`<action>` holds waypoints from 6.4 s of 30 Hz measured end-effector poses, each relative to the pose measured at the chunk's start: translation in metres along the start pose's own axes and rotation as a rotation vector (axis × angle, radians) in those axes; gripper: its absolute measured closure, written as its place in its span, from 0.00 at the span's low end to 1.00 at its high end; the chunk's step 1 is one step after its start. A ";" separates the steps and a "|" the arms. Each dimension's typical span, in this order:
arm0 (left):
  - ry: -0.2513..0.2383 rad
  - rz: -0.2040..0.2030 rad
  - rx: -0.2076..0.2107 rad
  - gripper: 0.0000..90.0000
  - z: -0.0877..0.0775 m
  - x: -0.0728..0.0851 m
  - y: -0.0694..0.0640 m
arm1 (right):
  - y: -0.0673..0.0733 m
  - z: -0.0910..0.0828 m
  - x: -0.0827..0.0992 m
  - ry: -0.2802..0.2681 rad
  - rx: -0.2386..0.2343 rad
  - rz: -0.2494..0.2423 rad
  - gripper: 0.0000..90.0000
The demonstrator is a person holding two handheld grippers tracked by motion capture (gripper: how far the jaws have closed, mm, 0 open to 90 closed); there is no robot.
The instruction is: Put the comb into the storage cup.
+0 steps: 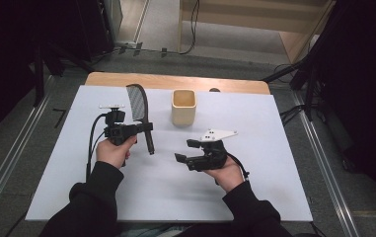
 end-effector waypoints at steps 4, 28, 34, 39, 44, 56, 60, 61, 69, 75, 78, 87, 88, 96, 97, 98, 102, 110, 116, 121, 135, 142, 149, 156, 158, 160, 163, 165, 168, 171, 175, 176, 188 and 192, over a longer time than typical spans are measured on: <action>0.000 0.000 0.003 0.81 0.000 0.000 0.000 | -0.001 -0.005 0.004 0.012 0.004 -0.004 0.29; 0.004 0.013 0.015 0.81 0.001 -0.001 0.000 | -0.015 -0.046 0.030 0.052 0.025 -0.001 0.27; -0.001 0.010 0.021 0.80 0.001 -0.001 0.000 | -0.016 -0.053 0.037 0.061 0.037 -0.002 0.27; -0.001 0.008 0.023 0.81 0.002 -0.002 0.001 | -0.017 -0.061 0.042 0.063 0.045 0.002 0.27; 0.000 0.011 0.025 0.81 0.002 -0.002 0.001 | -0.020 -0.068 0.048 0.062 0.057 0.013 0.27; -0.008 0.010 0.027 0.81 0.002 -0.003 0.001 | -0.026 -0.085 0.059 0.064 0.094 0.029 0.26; -0.005 0.034 0.028 0.81 0.002 -0.004 -0.001 | -0.028 -0.090 0.063 0.066 0.102 0.034 0.26; -0.009 0.040 0.026 0.80 0.002 -0.004 -0.002 | -0.028 -0.091 0.064 0.065 0.103 0.039 0.26; -0.015 0.061 0.046 0.81 0.004 -0.007 -0.006 | -0.028 -0.099 0.072 0.078 0.109 0.046 0.26; -0.018 0.086 0.057 0.81 0.005 -0.007 -0.010 | -0.029 -0.107 0.077 0.071 0.116 0.065 0.25; -0.017 0.094 0.058 0.81 0.006 -0.008 -0.011 | -0.029 -0.110 0.081 0.074 0.124 0.070 0.25; -0.009 0.136 0.074 0.81 0.015 -0.009 -0.021 | -0.031 -0.119 0.089 0.078 0.144 0.086 0.25; -0.003 0.142 0.076 0.81 0.016 -0.010 -0.022 | -0.031 -0.120 0.090 0.083 0.145 0.086 0.25; 0.009 0.176 0.088 0.81 0.025 -0.013 -0.032 | -0.031 -0.123 0.092 0.088 0.153 0.085 0.25; 0.010 0.174 0.093 0.81 0.026 -0.014 -0.032 | -0.031 -0.123 0.092 0.087 0.152 0.086 0.25; 0.015 0.171 0.097 0.81 0.027 -0.014 -0.033 | -0.031 -0.123 0.092 0.086 0.152 0.086 0.25; 0.017 0.173 0.106 0.81 0.030 -0.019 -0.036 | -0.031 -0.122 0.092 0.091 0.148 0.081 0.25; 0.027 0.176 0.116 0.81 0.031 -0.026 -0.041 | -0.031 -0.121 0.092 0.096 0.146 0.075 0.25; 0.034 0.182 0.120 0.80 0.033 -0.031 -0.047 | -0.032 -0.120 0.093 0.115 0.167 0.075 0.25; 0.035 0.185 0.126 0.80 0.035 -0.037 -0.053 | -0.033 -0.120 0.093 0.114 0.161 0.076 0.25; 0.032 0.216 0.109 0.80 0.038 -0.059 -0.069 | -0.032 -0.119 0.093 0.119 0.158 0.083 0.25; 0.032 0.204 0.127 0.80 0.038 -0.071 -0.077 | -0.033 -0.120 0.093 0.112 0.160 0.085 0.25; 0.028 0.221 0.117 0.80 0.038 -0.084 -0.086 | -0.032 -0.119 0.092 0.109 0.153 0.082 0.25; 0.023 0.213 0.117 0.80 0.043 -0.094 -0.089 | -0.032 -0.119 0.092 0.108 0.153 0.083 0.25; 0.018 0.207 0.113 0.80 0.044 -0.097 -0.090 | -0.032 -0.119 0.092 0.108 0.152 0.083 0.25; 0.015 0.215 0.110 0.80 0.046 -0.098 -0.091 | -0.032 -0.119 0.092 0.110 0.151 0.081 0.25; 0.009 0.225 0.093 0.80 0.050 -0.103 -0.093 | -0.032 -0.119 0.092 0.108 0.150 0.075 0.25; 0.007 0.228 0.088 0.80 0.052 -0.106 -0.093 | -0.031 -0.119 0.091 0.106 0.148 0.077 0.25; 0.006 0.235 0.070 0.80 0.057 -0.109 -0.094 | -0.031 -0.119 0.091 0.106 0.148 0.074 0.25; -0.001 0.230 0.062 0.80 0.061 -0.113 -0.093 | -0.031 -0.118 0.091 0.105 0.147 0.075 0.25; -0.015 0.216 0.057 0.80 0.064 -0.116 -0.090 | -0.031 -0.118 0.091 0.105 0.147 0.074 0.25; -0.017 0.215 0.057 0.80 0.064 -0.117 -0.089 | -0.031 -0.118 0.091 0.105 0.146 0.075 0.25; -0.047 0.234 0.070 0.80 0.072 -0.130 -0.086 | -0.031 -0.118 0.090 0.107 0.145 0.073 0.25; -0.048 0.234 0.058 0.80 0.075 -0.131 -0.082 | -0.030 -0.118 0.090 0.106 0.146 0.070 0.25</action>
Point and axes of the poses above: each handheld gripper's, and its own axes: z roughly forward along the jaws, x roughly out of its underside, y roughly to its left, the point moved 3 cm from there along z, roughly forward along the jaws, and after that the axes turned 12 degrees about -z, right-handed, at the moved point
